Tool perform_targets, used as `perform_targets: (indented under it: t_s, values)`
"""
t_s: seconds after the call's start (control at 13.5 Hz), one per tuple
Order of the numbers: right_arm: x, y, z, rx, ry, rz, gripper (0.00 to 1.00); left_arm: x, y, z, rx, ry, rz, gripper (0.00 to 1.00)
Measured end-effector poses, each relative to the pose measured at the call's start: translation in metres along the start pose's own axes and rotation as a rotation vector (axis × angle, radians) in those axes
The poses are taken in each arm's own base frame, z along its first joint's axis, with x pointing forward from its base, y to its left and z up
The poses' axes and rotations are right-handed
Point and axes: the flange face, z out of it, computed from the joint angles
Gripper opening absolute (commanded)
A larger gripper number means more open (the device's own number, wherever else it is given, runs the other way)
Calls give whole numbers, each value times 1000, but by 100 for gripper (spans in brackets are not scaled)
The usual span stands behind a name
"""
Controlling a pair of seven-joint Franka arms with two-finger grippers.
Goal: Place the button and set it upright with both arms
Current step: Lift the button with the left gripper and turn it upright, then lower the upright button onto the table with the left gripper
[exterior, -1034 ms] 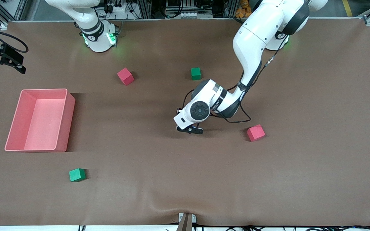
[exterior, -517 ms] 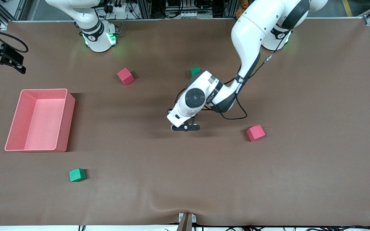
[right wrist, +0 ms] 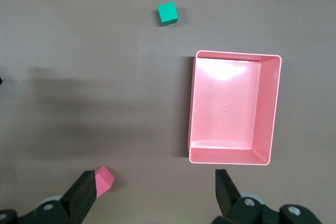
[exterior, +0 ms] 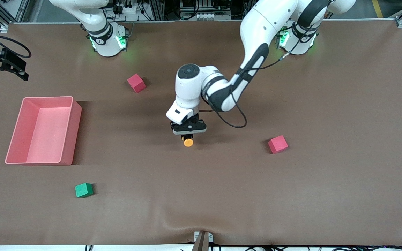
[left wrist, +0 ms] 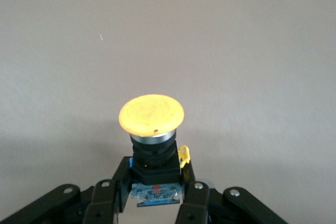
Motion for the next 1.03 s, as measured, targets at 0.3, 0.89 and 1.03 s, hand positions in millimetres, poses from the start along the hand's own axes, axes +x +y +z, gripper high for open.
perform_targets:
  t_s: [0.3, 0.89, 1.03]
  values:
    - [5, 0, 11, 2, -26, -1, 100, -24, 3, 12, 29, 202, 31, 0]
    - [6, -3, 12, 2, -31, -8, 100, -60, -6, 58, -55, 463, 177, 0]
    - [6, -5, 12, 2, -31, -11, 100, -61, -13, 66, -57, 512, 226, 0]
